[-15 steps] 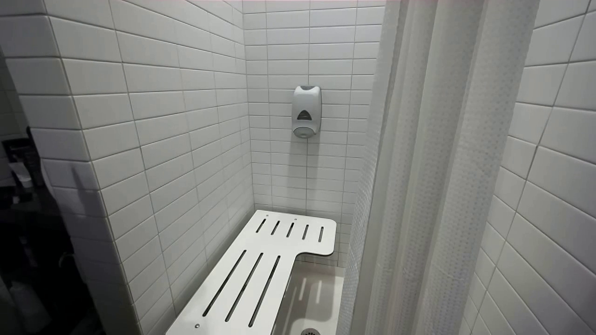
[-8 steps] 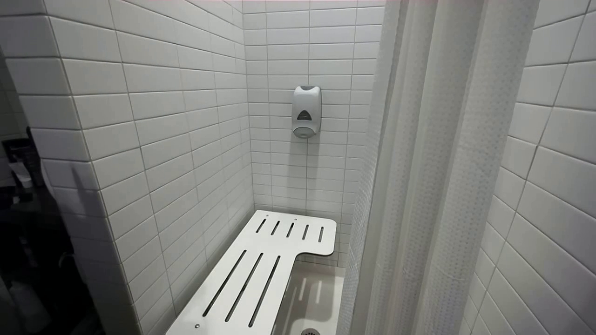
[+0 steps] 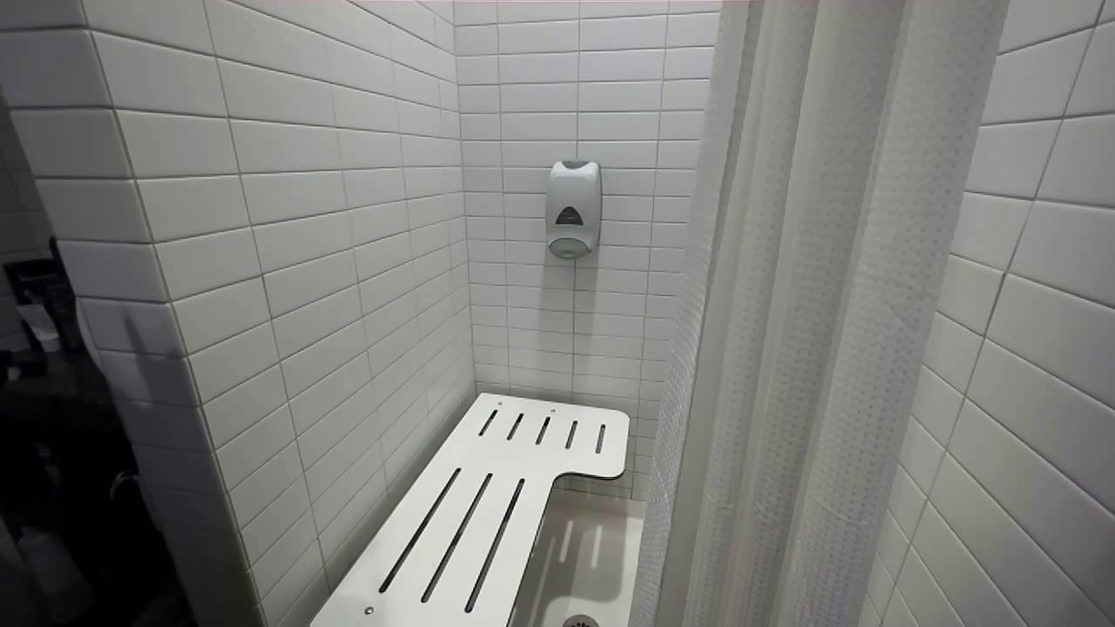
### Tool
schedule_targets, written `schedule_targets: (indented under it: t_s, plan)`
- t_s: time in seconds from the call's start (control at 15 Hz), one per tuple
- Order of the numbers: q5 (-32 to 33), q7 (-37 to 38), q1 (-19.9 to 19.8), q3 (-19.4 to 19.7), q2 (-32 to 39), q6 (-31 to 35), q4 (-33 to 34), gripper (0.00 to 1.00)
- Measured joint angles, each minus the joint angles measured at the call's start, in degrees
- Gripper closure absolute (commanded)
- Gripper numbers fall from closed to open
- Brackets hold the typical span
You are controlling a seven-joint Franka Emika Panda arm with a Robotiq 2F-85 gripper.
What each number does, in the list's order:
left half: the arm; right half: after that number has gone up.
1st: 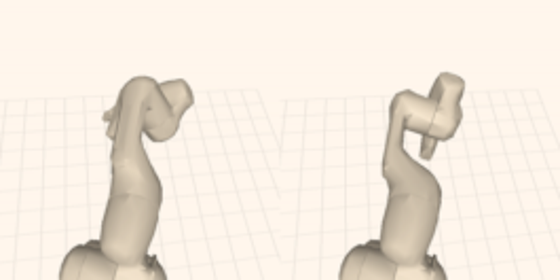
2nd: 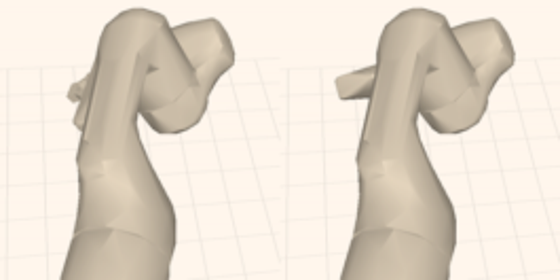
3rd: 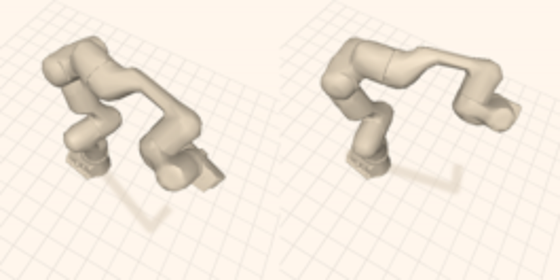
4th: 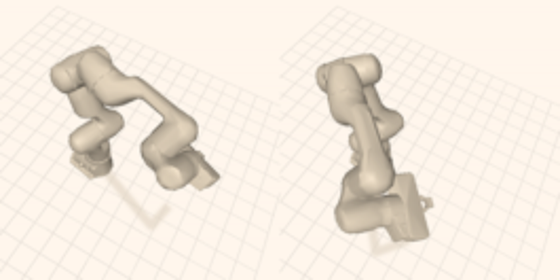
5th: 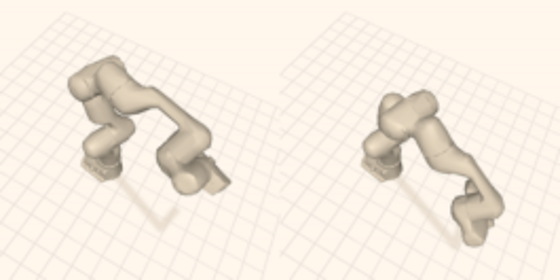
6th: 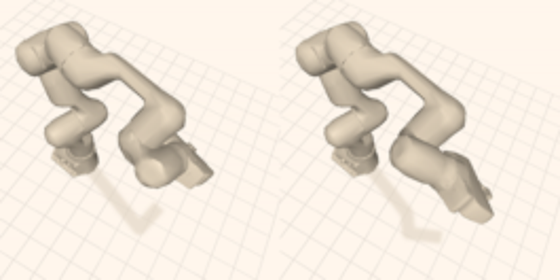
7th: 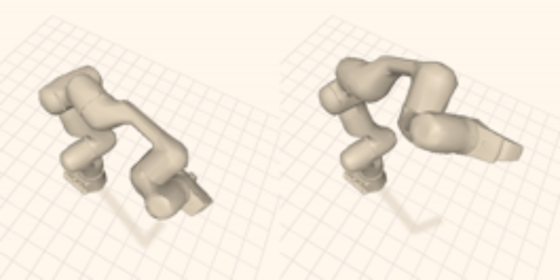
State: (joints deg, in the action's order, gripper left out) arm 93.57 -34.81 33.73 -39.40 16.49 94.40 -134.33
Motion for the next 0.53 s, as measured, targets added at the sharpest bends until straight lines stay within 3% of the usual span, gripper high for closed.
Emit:
schedule_targets:
  t_s: [0.53]
  plan:
    - [1.1, 0.4, 0.9, 1.4, 0.6, -1.6, 2.3, 0.00]
